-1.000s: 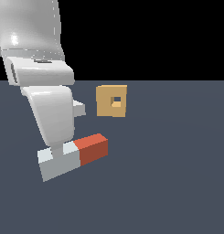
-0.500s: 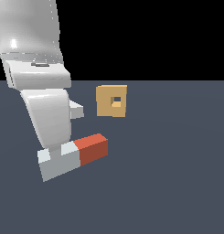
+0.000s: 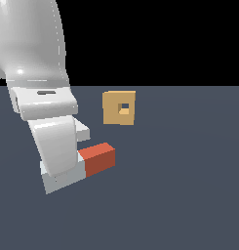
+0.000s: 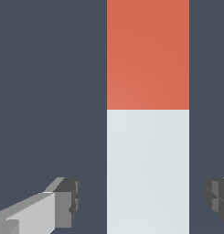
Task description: Insert the peg into the horizontal hole in a box.
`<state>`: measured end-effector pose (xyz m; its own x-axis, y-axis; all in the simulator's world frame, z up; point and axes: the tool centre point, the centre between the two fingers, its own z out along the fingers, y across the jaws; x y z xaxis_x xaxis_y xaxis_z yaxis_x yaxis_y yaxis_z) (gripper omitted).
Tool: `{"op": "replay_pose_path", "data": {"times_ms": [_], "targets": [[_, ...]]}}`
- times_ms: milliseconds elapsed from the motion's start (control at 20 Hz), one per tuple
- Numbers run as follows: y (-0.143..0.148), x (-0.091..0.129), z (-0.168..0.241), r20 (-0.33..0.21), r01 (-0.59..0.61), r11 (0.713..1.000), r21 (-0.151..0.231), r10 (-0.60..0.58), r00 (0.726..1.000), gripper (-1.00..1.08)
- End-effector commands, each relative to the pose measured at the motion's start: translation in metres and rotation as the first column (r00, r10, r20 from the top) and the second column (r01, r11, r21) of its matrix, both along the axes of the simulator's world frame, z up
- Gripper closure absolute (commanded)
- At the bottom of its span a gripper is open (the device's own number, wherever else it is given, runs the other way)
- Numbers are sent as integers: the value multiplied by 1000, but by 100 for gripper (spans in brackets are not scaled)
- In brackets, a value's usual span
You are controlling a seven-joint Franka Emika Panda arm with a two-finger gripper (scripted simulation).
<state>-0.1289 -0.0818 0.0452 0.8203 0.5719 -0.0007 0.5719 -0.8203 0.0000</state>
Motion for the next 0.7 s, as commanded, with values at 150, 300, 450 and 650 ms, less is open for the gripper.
{"op": "replay_pose_path", "data": {"times_ms": [150,300,450,650], "targets": [[0,0,-18,0,0,1000,0,0,1000,-92],[0,0,-22,0,0,1000,0,0,1000,-92],[0,0,-22,0,0,1000,0,0,1000,108],[0,0,-22,0,0,1000,0,0,1000,108]]}}
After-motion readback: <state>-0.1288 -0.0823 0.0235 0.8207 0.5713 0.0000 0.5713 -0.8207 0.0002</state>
